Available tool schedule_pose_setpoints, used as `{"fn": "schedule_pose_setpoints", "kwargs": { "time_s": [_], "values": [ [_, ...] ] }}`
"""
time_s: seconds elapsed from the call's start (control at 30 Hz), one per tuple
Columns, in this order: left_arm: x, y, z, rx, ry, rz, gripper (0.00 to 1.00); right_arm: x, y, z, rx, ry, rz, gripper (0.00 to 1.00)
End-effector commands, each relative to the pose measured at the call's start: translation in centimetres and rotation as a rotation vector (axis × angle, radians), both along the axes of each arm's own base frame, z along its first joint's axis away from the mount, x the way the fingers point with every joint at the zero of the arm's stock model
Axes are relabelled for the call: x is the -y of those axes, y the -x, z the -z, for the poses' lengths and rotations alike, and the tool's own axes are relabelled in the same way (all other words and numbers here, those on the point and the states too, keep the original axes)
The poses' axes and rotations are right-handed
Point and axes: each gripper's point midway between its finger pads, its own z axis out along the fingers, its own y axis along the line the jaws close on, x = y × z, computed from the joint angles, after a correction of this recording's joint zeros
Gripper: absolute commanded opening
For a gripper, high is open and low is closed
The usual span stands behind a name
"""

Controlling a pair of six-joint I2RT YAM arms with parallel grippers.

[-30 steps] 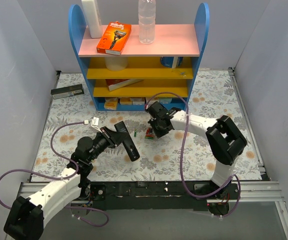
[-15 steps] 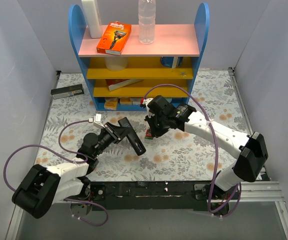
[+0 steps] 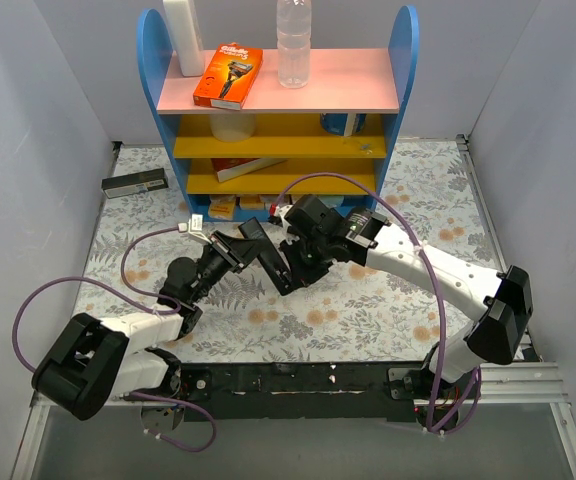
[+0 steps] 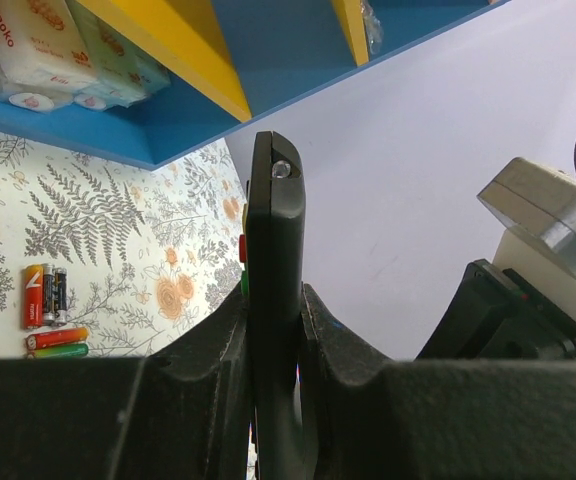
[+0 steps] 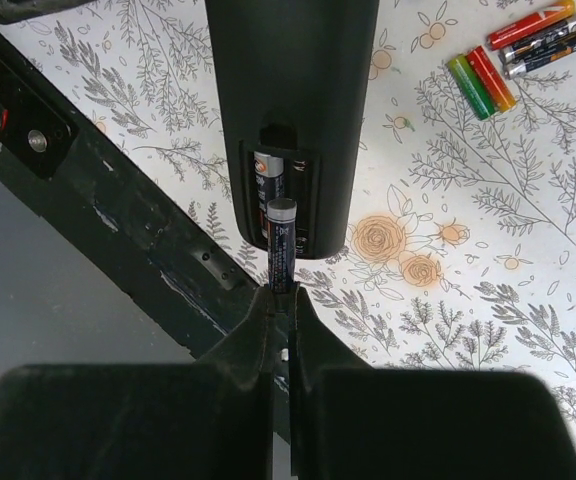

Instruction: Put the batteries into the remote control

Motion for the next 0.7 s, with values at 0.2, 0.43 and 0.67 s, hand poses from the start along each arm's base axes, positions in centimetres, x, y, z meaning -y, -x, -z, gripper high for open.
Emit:
{"fn": "schedule_pose_setpoints", "kwargs": {
  "time_s": [0.2, 0.43, 0.67],
  "values": [
    [0.1, -0.4, -2.6, 0.064, 0.047, 0.000, 0.00, -0.7, 0.5, -0.6, -0.050, 0.015, 0.010, 0.01],
    [-0.1, -0.3, -2.0, 0.027, 0.062, -0.022, 0.00, -0.6, -0.5, -0.1, -0.041, 0.070, 0.058, 0.01],
    [0.0, -0.3, -1.7, -0.016, 0.078, -0.050, 0.00, -0.5, -1.1, 0.2, -0.035, 0.106, 0.093, 0.01]
  ]
}}
